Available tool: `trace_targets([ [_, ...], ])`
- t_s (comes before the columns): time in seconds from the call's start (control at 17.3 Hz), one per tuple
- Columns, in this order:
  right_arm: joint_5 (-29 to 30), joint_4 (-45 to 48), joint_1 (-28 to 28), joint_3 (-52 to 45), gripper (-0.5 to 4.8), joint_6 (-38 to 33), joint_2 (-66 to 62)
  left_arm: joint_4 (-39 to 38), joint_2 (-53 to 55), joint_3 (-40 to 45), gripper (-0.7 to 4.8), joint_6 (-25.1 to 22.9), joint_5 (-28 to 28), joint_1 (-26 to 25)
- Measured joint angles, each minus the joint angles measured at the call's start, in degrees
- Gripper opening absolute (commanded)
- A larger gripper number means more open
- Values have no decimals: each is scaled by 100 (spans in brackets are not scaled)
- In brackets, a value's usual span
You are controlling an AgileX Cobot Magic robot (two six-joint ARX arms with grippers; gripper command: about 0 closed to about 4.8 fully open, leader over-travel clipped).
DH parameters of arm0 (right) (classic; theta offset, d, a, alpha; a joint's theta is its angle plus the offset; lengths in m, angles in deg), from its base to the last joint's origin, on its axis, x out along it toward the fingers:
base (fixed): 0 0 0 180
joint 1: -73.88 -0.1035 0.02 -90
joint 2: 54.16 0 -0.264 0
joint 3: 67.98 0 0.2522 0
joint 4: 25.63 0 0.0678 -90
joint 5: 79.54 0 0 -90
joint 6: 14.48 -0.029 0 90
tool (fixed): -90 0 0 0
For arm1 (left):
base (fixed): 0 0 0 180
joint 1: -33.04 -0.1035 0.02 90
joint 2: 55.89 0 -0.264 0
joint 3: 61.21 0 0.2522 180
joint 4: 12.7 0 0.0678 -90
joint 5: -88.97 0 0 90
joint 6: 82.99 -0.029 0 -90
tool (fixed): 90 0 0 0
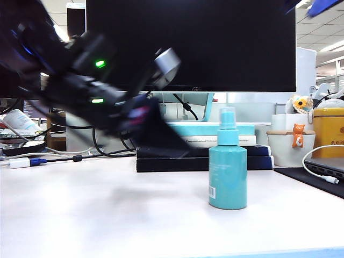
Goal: Pick up the sprayer with the left hand, pick up its lid with the right hand then put the lid on the sprayer.
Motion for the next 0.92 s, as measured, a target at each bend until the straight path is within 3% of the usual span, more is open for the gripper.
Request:
trace_targets([
  [0.12,-52,22,216,0,301,-208,243,-1071,-354,2,479,-376,501,-168],
  [0.17,-181,98,280,-17,272,-402,424,-1438,-667,4,479,-479,870,-234],
  [0.4,-697,922,306,-280,223,-533,1320,-1731,-1937,0,458,-321,2142,-225],
  [0.69,-1399,2371,306,-1582,201,-398,3136,-1644,-3126,2,454,164,2450,-673],
  [0.92,-1484,2940,304,-2782,201,-645,4188,-1379,-4238,293,451,669,2332,-1700],
])
